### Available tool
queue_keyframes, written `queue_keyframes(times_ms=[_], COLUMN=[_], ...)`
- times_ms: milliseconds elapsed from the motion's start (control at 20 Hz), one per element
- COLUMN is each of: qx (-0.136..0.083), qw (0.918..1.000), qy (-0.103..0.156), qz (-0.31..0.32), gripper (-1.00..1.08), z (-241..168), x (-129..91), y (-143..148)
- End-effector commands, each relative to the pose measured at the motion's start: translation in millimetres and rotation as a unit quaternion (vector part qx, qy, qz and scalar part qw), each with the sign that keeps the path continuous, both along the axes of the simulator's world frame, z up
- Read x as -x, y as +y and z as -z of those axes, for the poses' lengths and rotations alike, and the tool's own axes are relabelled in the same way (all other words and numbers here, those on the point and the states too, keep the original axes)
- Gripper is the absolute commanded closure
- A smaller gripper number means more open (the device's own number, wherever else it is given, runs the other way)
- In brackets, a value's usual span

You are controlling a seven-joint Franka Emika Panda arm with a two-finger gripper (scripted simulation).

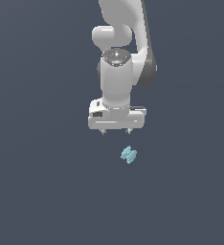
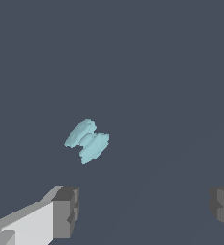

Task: Pick up the object and move it to a goal position.

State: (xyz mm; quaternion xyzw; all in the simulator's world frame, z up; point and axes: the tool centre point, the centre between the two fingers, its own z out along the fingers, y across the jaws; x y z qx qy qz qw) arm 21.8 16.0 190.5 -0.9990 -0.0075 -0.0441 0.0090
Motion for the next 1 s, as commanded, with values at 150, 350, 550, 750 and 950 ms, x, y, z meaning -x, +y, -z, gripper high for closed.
queue_keyframes(times_ms=[150,350,550,750,950], qx=[-0.001,-0.002,-0.003,-0.001,0.002], qw=[1.0,0.9999,0.9999,0.9998,0.9991], qy=[0.003,0.013,0.014,0.014,0.016], qz=[-0.002,-0.006,-0.006,-0.016,-0.039], gripper=[-0.92,-0.92,-0.92,-0.92,-0.92], z=[2,7,7,9,14], x=[0,2,2,1,-1], y=[5,22,24,24,27])
